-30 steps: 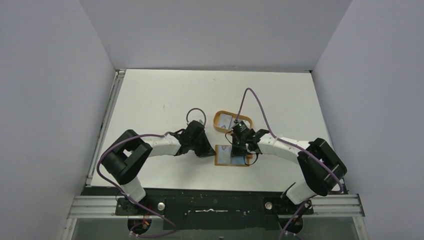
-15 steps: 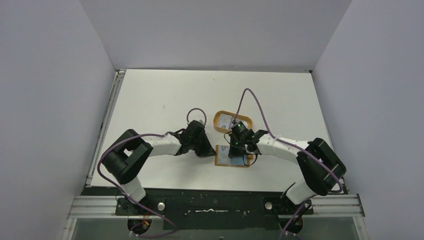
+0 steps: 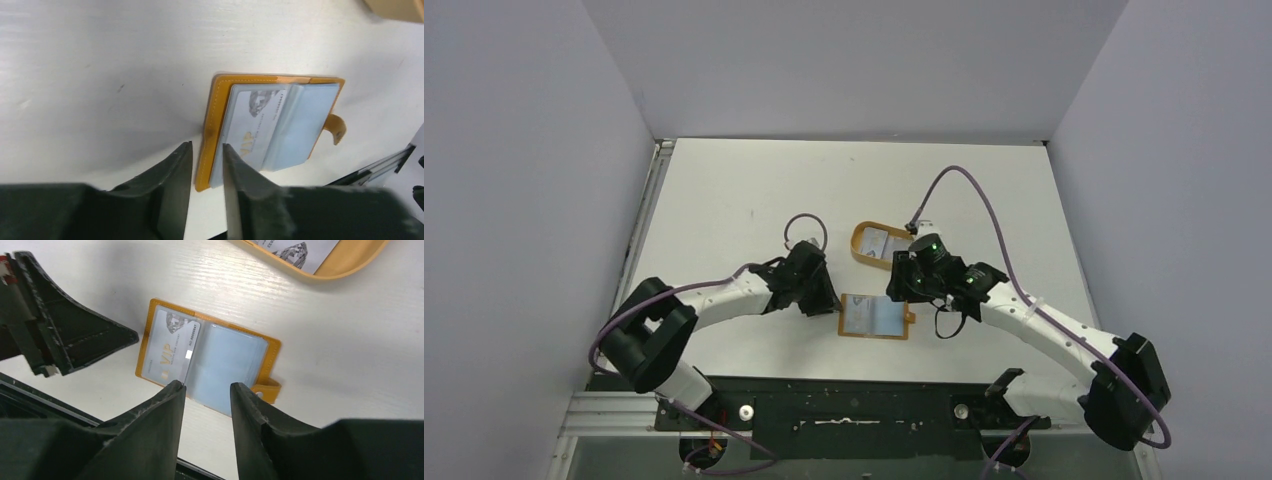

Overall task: Put the credit cards into the card holder
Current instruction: Insert the credit card into the card holder, then pick up the credit card from the storage box, then turn over the card slot in the card holder.

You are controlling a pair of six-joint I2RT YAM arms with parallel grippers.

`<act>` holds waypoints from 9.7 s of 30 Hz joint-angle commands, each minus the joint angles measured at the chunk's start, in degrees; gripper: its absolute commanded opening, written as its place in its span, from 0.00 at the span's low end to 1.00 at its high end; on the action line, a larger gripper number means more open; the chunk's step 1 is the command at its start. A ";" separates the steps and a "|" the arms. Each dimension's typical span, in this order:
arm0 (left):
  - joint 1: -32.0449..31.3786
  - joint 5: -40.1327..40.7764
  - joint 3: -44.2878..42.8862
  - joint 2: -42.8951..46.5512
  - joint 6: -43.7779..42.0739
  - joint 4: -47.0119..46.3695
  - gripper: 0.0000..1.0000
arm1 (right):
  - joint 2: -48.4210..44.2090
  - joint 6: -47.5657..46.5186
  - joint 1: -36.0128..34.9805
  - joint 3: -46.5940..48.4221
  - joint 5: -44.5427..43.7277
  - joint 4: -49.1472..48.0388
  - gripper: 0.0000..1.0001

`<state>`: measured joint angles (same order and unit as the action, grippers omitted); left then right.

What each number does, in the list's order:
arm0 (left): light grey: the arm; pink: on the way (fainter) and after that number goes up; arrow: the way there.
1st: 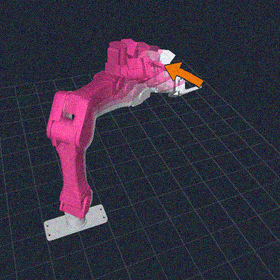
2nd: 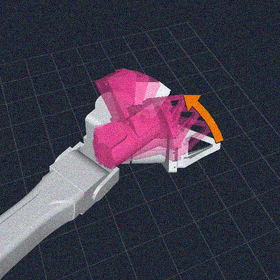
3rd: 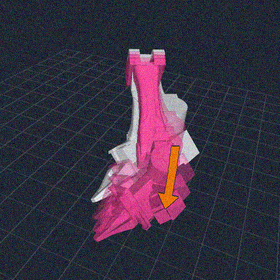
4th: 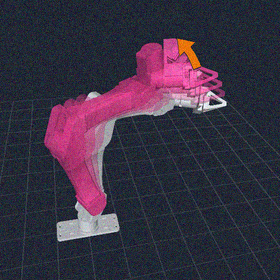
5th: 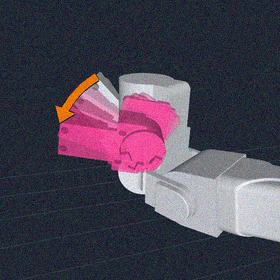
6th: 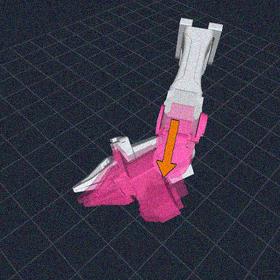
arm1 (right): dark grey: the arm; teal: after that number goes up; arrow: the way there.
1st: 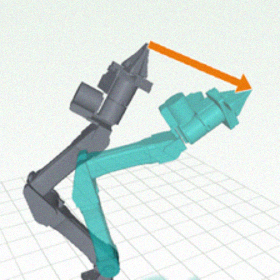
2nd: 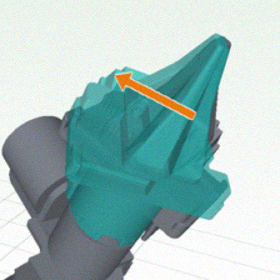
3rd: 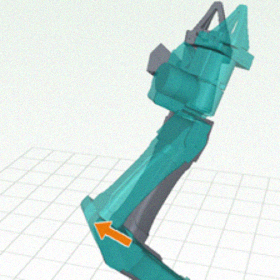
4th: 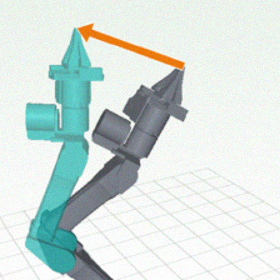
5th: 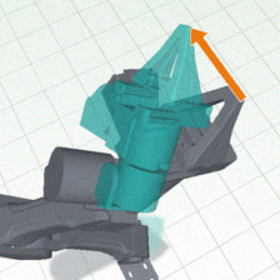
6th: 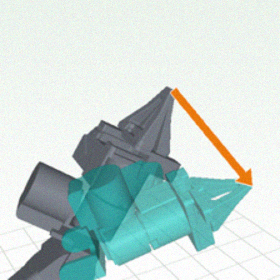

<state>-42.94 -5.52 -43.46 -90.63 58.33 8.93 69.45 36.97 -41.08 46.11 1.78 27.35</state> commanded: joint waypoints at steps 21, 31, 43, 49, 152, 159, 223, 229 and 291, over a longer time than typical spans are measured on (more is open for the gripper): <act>2.89 19.85 9.44 37.41 -10.12 9.14 0.97 | -8.47 -3.02 14.35 3.25 -7.22 -0.51 0.83; 1.43 4.49 6.15 24.35 -12.49 0.38 0.96 | -8.14 -5.27 14.68 -4.86 0.65 0.78 0.73; -5.52 4.99 -4.77 8.67 -14.60 3.17 0.85 | -5.52 -2.39 8.19 -9.76 -0.43 -1.26 0.69; -7.39 9.55 -10.22 3.12 -16.33 7.95 0.86 | 0.18 0.02 1.89 -7.92 -4.49 -3.80 0.70; 3.90 8.42 5.66 22.59 -8.21 6.74 0.75 | 23.99 11.88 17.45 5.76 6.04 -26.88 0.00; 3.83 9.27 5.28 22.93 -8.05 6.88 0.75 | 20.51 15.93 17.47 7.45 7.53 -24.56 0.00; -17.33 18.05 -32.28 -10.60 -24.46 21.54 0.76 | -25.53 0.74 25.91 -6.40 15.69 17.13 0.00; -18.21 21.71 -35.79 -16.68 -26.07 23.76 0.74 | -26.28 -0.62 24.96 -7.80 14.65 17.10 0.00; -17.71 25.12 -27.52 -19.57 -25.19 20.65 0.08 | -11.93 8.47 15.17 -14.69 21.07 -0.17 0.00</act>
<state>-61.30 19.97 -72.88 -110.10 32.58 28.25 58.15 44.69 -25.65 31.97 23.22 27.94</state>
